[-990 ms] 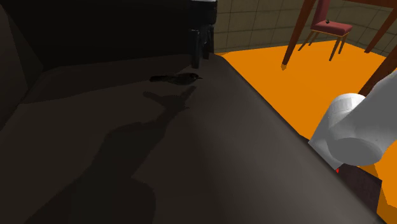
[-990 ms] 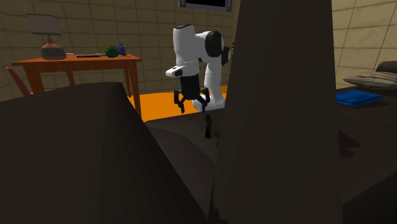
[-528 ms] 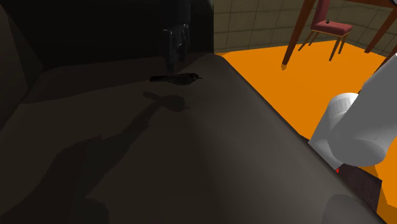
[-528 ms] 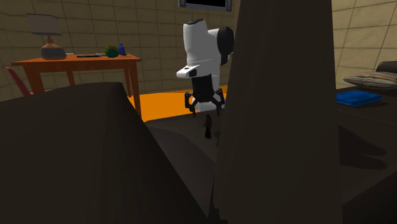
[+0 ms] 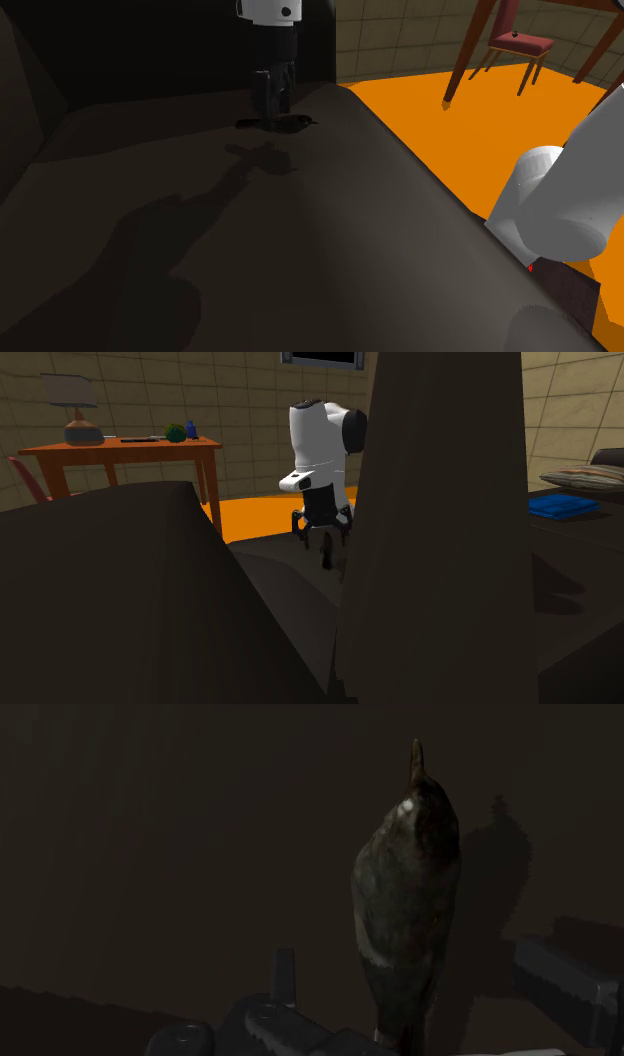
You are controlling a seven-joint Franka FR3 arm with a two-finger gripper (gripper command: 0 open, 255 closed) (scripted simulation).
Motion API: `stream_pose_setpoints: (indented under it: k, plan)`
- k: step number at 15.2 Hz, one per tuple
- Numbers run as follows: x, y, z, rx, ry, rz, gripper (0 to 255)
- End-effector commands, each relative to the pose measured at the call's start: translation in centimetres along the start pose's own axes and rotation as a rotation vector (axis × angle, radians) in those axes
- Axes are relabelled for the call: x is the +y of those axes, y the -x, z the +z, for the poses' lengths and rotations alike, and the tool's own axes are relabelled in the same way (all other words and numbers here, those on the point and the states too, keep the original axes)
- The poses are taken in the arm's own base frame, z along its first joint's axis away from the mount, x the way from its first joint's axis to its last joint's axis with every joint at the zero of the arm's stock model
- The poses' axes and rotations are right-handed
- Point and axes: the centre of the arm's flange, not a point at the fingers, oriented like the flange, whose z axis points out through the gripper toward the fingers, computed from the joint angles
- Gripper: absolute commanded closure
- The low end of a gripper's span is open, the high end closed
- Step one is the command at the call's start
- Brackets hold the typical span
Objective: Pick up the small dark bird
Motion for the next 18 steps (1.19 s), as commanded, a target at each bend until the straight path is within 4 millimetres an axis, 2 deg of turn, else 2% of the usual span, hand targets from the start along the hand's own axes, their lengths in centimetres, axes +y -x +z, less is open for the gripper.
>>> stream_pose_setpoints:
  k: [1, 10, 18]
  plan:
    - [0.0, 0.0, 0.2, 0.0, 0.0, 0.0, 255]
    - [0.1, 0.0, 0.2, 0.0, 0.0, 0.0, 255]
    - [-0.5, 0.0, -4.0, 0.0, 0.0, 0.0, 255]
